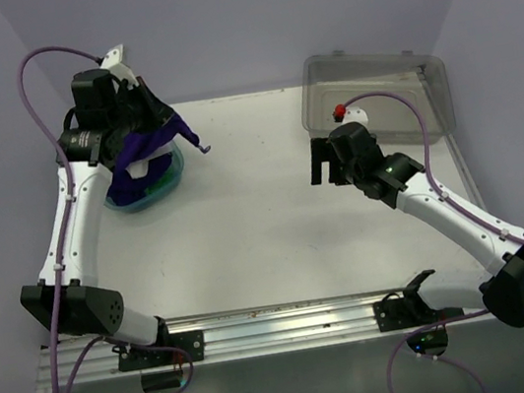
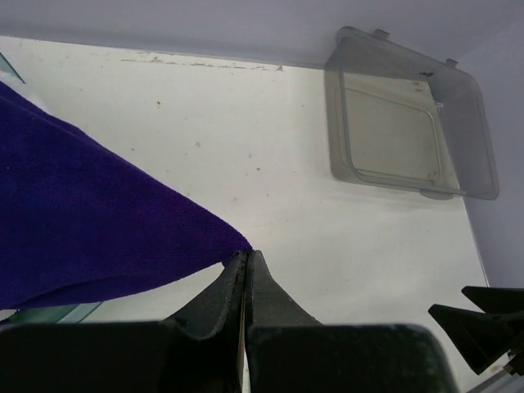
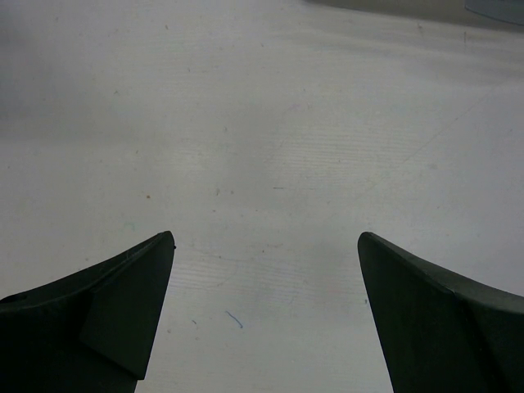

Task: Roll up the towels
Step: Grab a towel with the left arm, then move the towel to the center of the board

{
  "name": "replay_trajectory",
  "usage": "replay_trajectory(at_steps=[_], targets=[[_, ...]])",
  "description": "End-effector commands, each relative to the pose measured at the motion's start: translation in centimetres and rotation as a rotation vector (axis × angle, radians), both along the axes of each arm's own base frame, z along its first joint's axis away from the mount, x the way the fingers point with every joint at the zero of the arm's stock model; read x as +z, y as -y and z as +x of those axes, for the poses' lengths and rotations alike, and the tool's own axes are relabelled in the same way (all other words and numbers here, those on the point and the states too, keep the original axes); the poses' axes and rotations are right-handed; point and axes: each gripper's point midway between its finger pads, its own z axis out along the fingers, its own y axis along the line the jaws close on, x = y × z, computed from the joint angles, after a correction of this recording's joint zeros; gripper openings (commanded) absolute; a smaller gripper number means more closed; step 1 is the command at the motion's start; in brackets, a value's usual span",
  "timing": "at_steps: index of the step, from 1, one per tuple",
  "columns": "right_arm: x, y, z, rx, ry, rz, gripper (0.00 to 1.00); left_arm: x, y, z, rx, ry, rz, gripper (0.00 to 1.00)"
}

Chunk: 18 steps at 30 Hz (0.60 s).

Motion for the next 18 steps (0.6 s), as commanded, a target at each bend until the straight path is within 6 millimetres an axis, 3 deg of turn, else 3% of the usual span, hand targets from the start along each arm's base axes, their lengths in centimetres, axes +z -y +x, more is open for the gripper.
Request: replay_trajectory(at_steps=[1, 6, 10, 12, 13, 14, 16, 18], targets=[[3.1, -0.1, 0.6, -0.016, 0.082, 0.050, 0.99, 3.4, 2.0, -1.6, -0.072, 0.090, -0.070, 0.00], [3.6, 0.4, 0.3, -0.029, 0.097, 0.044, 0.98, 5.0, 4.1, -2.4, -0.130, 0.119, -0.090, 0.00], [4.2, 1.1, 0.0, -0.050, 0.117, 0.038, 0.98, 3.5, 7.3, -3.1, -0.189, 0.085, -0.099, 0.00], [4.5, 1.5, -0.2, -0.060, 0.123, 0.031, 0.98, 0.2, 8.9, -3.2, -0.206, 0.017, -0.091, 0.00], [4.6, 1.6, -0.2, -0.062, 0.125, 0.025, 0.98, -0.8, 10.5, -3.8, -0.235, 0.000, -0.086, 0.00], [4.9, 2.0, -0.4, -0.071, 0.134, 0.018, 0.98, -3.2, 11.0, -4.1, -0.237, -0.049, -0.073, 0.00], [5.0, 2.5, -0.7, -0.079, 0.134, 0.003, 0.99, -5.3, 13.2, -5.0, -0.281, -0.089, -0.077, 0.00], [5.1, 3.1, -1.0, -0.092, 0.138, -0.014, 0.99, -8.8, 14.7, -6.3, -0.309, -0.163, -0.060, 0.00]])
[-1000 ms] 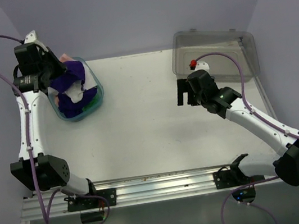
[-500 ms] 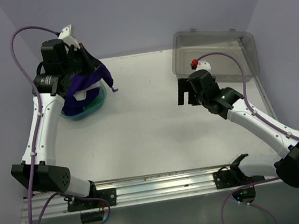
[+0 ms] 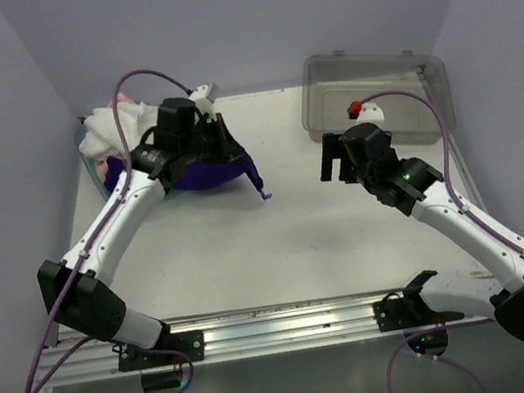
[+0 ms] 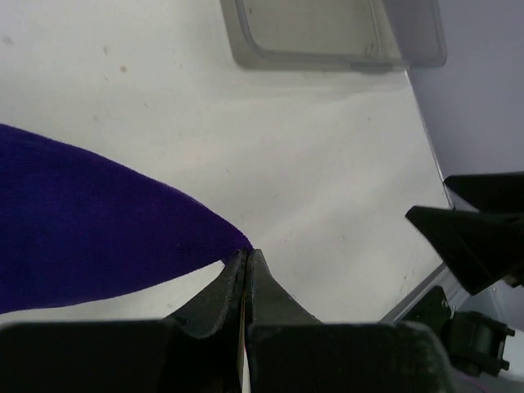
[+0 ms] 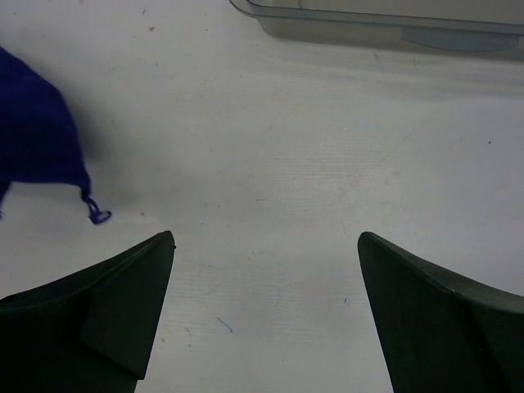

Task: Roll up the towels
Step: Move the towel to the center of the board

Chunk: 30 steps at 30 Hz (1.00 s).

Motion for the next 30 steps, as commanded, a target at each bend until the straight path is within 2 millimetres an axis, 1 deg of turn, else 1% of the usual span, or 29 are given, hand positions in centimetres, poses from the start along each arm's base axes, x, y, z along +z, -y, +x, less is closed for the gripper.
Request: replay_trajectory(at_steps=[1, 2, 3, 4, 5, 8, 12, 13, 15, 16, 17, 18, 19, 20, 21, 22, 23, 24, 26, 27, 29, 30], targets=[[2.3, 1.5, -0.3, -0.047, 0.059, -0.020, 0.98, -4.8, 2.7, -1.4, -0.037, -0.087, 0.007, 0.00], [2.5, 1.8, -0.5, -0.051, 0.067, -0.023, 0.98, -6.0, 3.1, -1.8, -0.047, -0.109, 0.018, 0.00], [2.4, 1.9, -0.6, -0.051, 0.065, -0.028, 0.99, -6.9, 4.0, -2.6, -0.070, -0.128, 0.020, 0.00], [2.2, 2.1, -0.7, -0.053, 0.061, -0.033, 0.99, -8.2, 4.3, -3.2, -0.080, -0.152, 0.030, 0.00], [2.2, 2.1, -0.9, -0.052, 0.062, -0.034, 0.98, -9.1, 4.6, -3.5, -0.089, -0.174, 0.038, 0.00], [1.7, 2.0, -1.1, -0.044, 0.045, -0.033, 0.99, -10.4, 4.9, -4.1, -0.102, -0.200, 0.055, 0.00], [0.5, 0.9, -1.1, -0.004, 0.011, -0.005, 0.98, -10.8, 4.3, -3.8, -0.087, -0.193, 0.094, 0.00], [-0.3, 0.2, -1.2, 0.024, -0.014, 0.007, 0.98, -10.7, 4.1, -3.9, -0.083, -0.190, 0.103, 0.00], [-1.0, -1.1, -1.1, 0.057, -0.036, 0.045, 0.99, -10.9, 3.6, -3.7, -0.069, -0.190, 0.131, 0.00], [-2.4, -2.1, -1.2, 0.092, -0.077, 0.062, 0.99, -10.7, 3.5, -3.6, -0.065, -0.185, 0.137, 0.00], [-3.0, -2.8, -1.3, 0.100, -0.093, 0.084, 0.99, -10.7, 3.3, -3.5, -0.055, -0.181, 0.148, 0.00], [-3.4, -4.1, -1.4, 0.131, -0.094, 0.100, 0.98, -10.8, 3.1, -3.5, -0.051, -0.183, 0.159, 0.00], [-5.0, -5.0, -1.6, 0.149, -0.131, 0.088, 0.98, -10.6, 2.9, -3.5, -0.045, -0.183, 0.164, 0.00], [-5.6, -5.7, -1.8, 0.154, -0.141, 0.090, 0.99, -10.5, 2.9, -3.5, -0.045, -0.179, 0.166, 0.00], [-6.3, -7.3, -2.3, 0.192, -0.146, 0.086, 0.98, -10.4, 2.9, -3.5, -0.044, -0.178, 0.166, 0.00], [-6.9, -8.2, -2.5, 0.210, -0.154, 0.083, 0.98, -10.3, 2.9, -3.4, -0.044, -0.175, 0.165, 0.00], [-8.4, -8.9, -2.8, 0.217, -0.188, 0.064, 0.99, -10.3, 2.9, -3.4, -0.043, -0.177, 0.164, 0.00], [-8.8, -10.5, -3.3, 0.255, -0.187, 0.061, 0.99, -10.4, 2.9, -3.5, -0.044, -0.179, 0.167, 0.00], [-9.8, -11.9, -3.7, 0.282, -0.196, 0.046, 0.98, -10.3, 2.8, -3.6, -0.044, -0.181, 0.169, 0.00], [-10.8, -12.9, -3.8, 0.297, -0.202, 0.028, 0.98, -10.3, 2.8, -3.6, -0.044, -0.181, 0.169, 0.00], [-11.9, -13.5, -3.6, 0.292, -0.211, 0.010, 0.98, -10.1, 2.7, -3.7, -0.042, -0.180, 0.171, 0.00], [-12.9, -13.8, -3.3, 0.288, -0.220, -0.003, 0.96, -10.1, 2.6, -3.7, -0.038, -0.180, 0.173, 0.00]])
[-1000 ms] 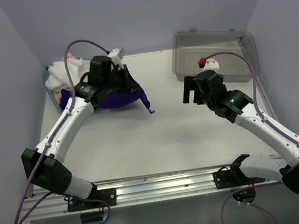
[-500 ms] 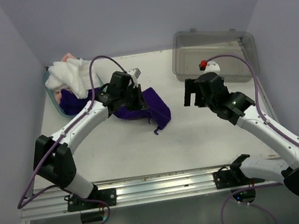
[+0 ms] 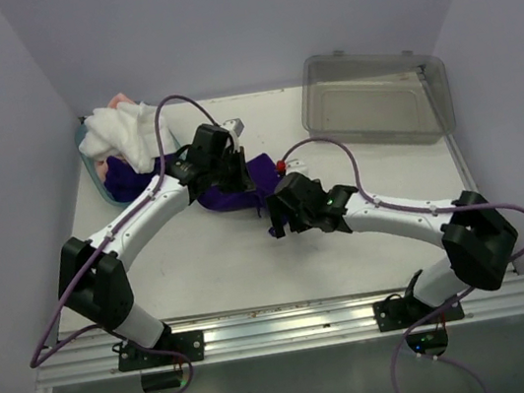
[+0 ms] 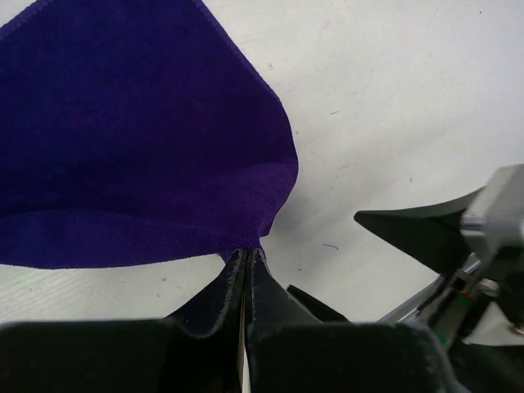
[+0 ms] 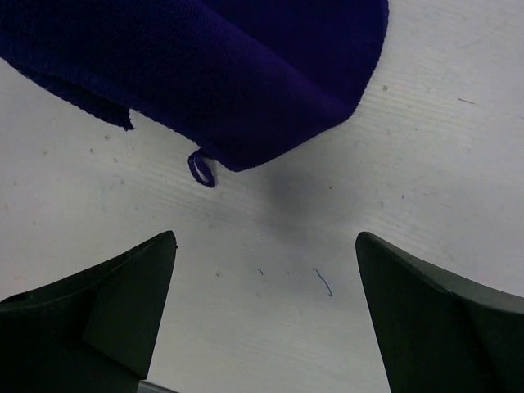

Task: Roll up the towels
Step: Move the towel to the center of the board

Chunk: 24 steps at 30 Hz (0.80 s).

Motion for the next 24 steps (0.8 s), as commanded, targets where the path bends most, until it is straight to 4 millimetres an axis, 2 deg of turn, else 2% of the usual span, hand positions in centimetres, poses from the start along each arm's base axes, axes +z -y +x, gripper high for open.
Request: replay_trajectory(at_steps=[1, 7, 8, 10, 12, 13, 14, 15, 16, 17, 18, 19, 20, 21, 22, 23, 24], targets=[[-0.4, -1.9, 2.0, -0.044, 0.049, 0.050, 0.95, 2.9, -0.1, 0.6, -0.004, 0.077, -0.015, 0.00], [-3.3, -4.2, 3.6, -0.032, 0.032, 0.039, 0.80, 3.3, -0.4, 0.5, 0.000, 0.084, -0.008, 0.00], [-3.7, -4.1, 3.9, -0.051, 0.036, 0.030, 0.72, 3.2, -0.5, 0.5, 0.002, 0.084, -0.005, 0.00], [-4.1, -4.0, 4.3, -0.078, 0.044, 0.027, 0.63, 3.2, -0.7, 0.4, 0.004, 0.079, 0.004, 0.00], [-3.7, -4.0, 5.2, -0.095, 0.079, 0.028, 0.41, 3.1, -1.0, 0.3, 0.009, 0.080, 0.012, 0.00], [-3.0, -4.1, 5.8, -0.108, 0.101, 0.028, 0.30, 3.1, -1.1, 0.3, 0.011, 0.082, 0.014, 0.00], [-2.3, -3.6, 6.6, -0.128, 0.125, 0.019, 0.02, 3.1, -1.3, 0.4, 0.013, 0.087, 0.022, 0.00], [-1.8, -3.1, 7.1, -0.144, 0.135, 0.005, 0.00, 3.3, -1.2, 0.5, 0.010, 0.092, 0.020, 0.00], [-0.4, -3.0, 8.1, -0.157, 0.159, 0.017, 0.00, 3.6, -1.3, 0.7, 0.012, 0.099, 0.019, 0.00], [0.9, -2.1, 9.3, -0.172, 0.187, 0.019, 0.00, 3.7, -1.4, 1.1, 0.005, 0.104, 0.021, 0.00], [1.8, -1.6, 10.1, -0.181, 0.199, 0.022, 0.00, 4.9, -1.3, 1.8, 0.003, 0.133, 0.012, 0.00], [4.0, -1.5, 11.3, -0.194, 0.235, 0.048, 0.00, 5.6, -1.6, 2.4, 0.005, 0.149, 0.014, 0.00], [5.7, -0.1, 12.6, -0.218, 0.266, 0.052, 0.00, 5.9, -2.1, 3.4, 0.004, 0.162, 0.031, 0.00], [7.1, 0.6, 13.2, -0.225, 0.282, 0.057, 0.00, 8.3, -2.2, 4.5, 0.006, 0.204, 0.020, 0.00], [9.8, 0.6, 14.2, -0.231, 0.324, 0.090, 0.00, 9.3, -2.4, 5.2, 0.007, 0.223, 0.021, 0.00], [11.3, 1.4, 14.8, -0.229, 0.348, 0.084, 0.00, 9.9, -2.9, 6.3, 0.013, 0.237, 0.035, 0.00], [13.6, 1.7, 14.8, -0.228, 0.390, 0.101, 0.00, 12.5, -3.1, 6.9, 0.019, 0.277, 0.021, 0.00]])
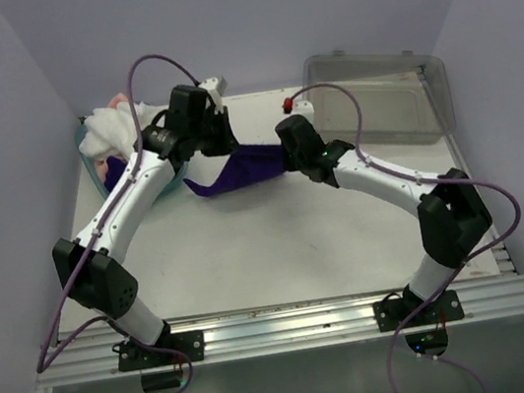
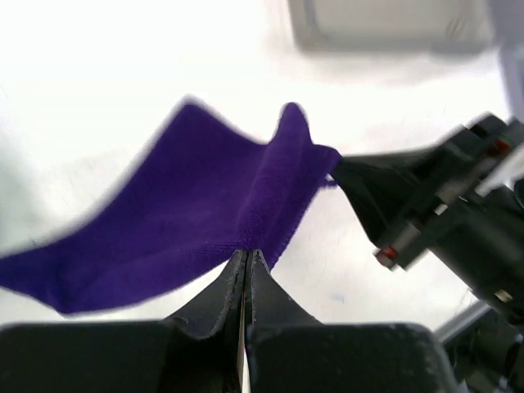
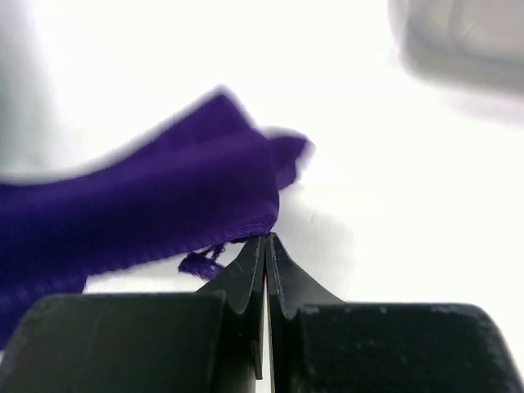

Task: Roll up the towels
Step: Move the towel to the center of the board

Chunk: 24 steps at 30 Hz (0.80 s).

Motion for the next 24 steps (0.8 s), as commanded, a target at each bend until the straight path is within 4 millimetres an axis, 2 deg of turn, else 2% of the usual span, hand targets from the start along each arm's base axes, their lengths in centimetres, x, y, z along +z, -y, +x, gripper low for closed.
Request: replay_trajectory(at_steps=[1, 3, 4, 5, 6, 7, 8, 9, 11, 12, 14, 15, 16, 17, 18, 20, 21, 24], targets=[[12.1, 1.6, 2.1, -0.012, 0.236, 0.057, 0.00, 7.2, -1.1, 3.1, -0.007, 0.171, -0.010, 0.00], [14.9, 2.4, 1.1, 0.004, 0.278, 0.062, 0.00, 8.8, -1.1, 3.1, -0.024, 0.204, -0.010, 0.00], [15.1, 2.7, 0.6, 0.012, 0.281, 0.062, 0.00, 9.3, -1.3, 2.6, -0.032, 0.217, -0.015, 0.00], [15.1, 2.9, 0.0, 0.021, 0.278, 0.064, 0.00, 9.3, -1.2, 2.2, -0.050, 0.216, -0.021, 0.00], [14.7, 3.4, -0.6, 0.019, 0.271, 0.059, 0.00, 7.5, -1.3, 1.7, -0.058, 0.187, -0.010, 0.00], [13.4, 4.4, -2.0, 0.014, 0.247, 0.053, 0.00, 7.4, -1.5, 0.9, -0.063, 0.187, -0.019, 0.00], [12.0, 5.0, -2.9, 0.012, 0.218, 0.039, 0.00, 6.5, -1.3, 0.2, -0.079, 0.164, -0.030, 0.00], [8.4, 6.3, -4.3, 0.001, 0.153, -0.004, 0.00, 3.1, -1.5, -0.8, -0.091, 0.104, -0.015, 0.00], [6.2, 7.7, -6.3, -0.028, 0.115, 0.007, 0.00, 0.6, -1.1, -2.9, -0.132, 0.056, -0.028, 0.00], [2.7, 8.7, -7.9, -0.034, 0.049, -0.026, 0.00, -2.6, -1.1, -4.1, -0.146, -0.009, -0.020, 0.12], [0.6, 9.1, -9.7, -0.041, -0.018, 0.000, 0.00, -5.7, -0.9, -5.7, -0.174, -0.107, -0.020, 0.42], [-1.0, 9.4, -10.6, -0.044, -0.063, -0.005, 0.07, -7.2, -1.2, -6.4, -0.173, -0.154, -0.002, 0.58], [-1.6, 9.4, -11.1, -0.056, -0.089, 0.009, 0.16, -7.7, -1.2, -6.6, -0.169, -0.171, 0.004, 0.61], [-2.1, 9.7, -11.7, -0.057, -0.111, 0.000, 0.37, -7.8, -1.3, -6.7, -0.166, -0.175, 0.008, 0.64], [-2.3, 9.9, -12.0, -0.062, -0.115, -0.008, 0.48, -7.4, -1.3, -6.6, -0.164, -0.164, 0.007, 0.72], [-2.0, 10.8, -12.2, -0.081, -0.098, -0.024, 0.65, -6.5, -1.8, -6.3, -0.142, -0.130, 0.020, 0.74], [-1.8, 11.1, -12.2, -0.087, -0.090, -0.034, 0.67, -5.8, -2.0, -6.0, -0.129, -0.113, 0.028, 0.79], [0.2, 10.3, -11.3, -0.060, -0.040, -0.009, 0.68, -5.4, -2.7, -5.9, -0.089, -0.109, 0.053, 0.78]])
